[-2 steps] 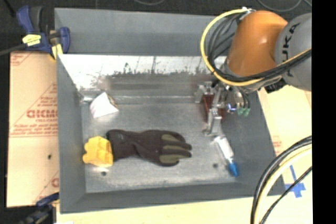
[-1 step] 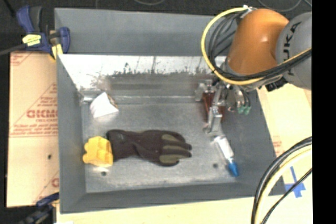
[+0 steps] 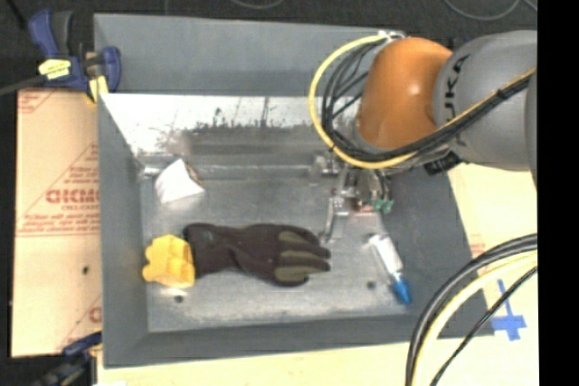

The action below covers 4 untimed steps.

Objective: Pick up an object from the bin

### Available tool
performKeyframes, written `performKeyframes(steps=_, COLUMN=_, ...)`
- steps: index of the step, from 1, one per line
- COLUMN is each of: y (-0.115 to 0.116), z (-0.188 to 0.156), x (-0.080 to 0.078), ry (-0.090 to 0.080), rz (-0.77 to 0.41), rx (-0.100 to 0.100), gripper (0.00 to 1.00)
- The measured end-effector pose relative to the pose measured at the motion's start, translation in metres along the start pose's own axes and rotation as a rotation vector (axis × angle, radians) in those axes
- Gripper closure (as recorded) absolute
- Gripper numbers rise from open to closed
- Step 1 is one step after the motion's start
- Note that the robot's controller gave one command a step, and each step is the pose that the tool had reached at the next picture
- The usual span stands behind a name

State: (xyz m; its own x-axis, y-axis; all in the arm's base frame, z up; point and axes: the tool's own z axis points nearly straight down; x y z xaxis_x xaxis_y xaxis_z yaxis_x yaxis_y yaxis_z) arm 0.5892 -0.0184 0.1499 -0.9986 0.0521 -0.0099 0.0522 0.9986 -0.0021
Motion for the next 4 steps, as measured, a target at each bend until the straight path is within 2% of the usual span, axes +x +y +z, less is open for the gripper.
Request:
performKeyframes(steps=1, y=0.023, z=0.033, x=0.002, ry=0.007, rz=-0.113, rx=-0.001, gripper=0.0)
performKeyframes(steps=2, y=0.029, z=0.052, x=0.001, ry=0.003, rz=-0.359, rx=0.0, gripper=0.0)
performKeyframes(steps=3, y=0.045, z=0.078, x=0.007, ry=0.007, rz=-0.034, rx=0.0, gripper=1.0)
performKeyframes(steps=4, y=0.045, z=0.078, x=0.007, ry=0.006, rz=-0.036, rx=0.0, gripper=1.0)
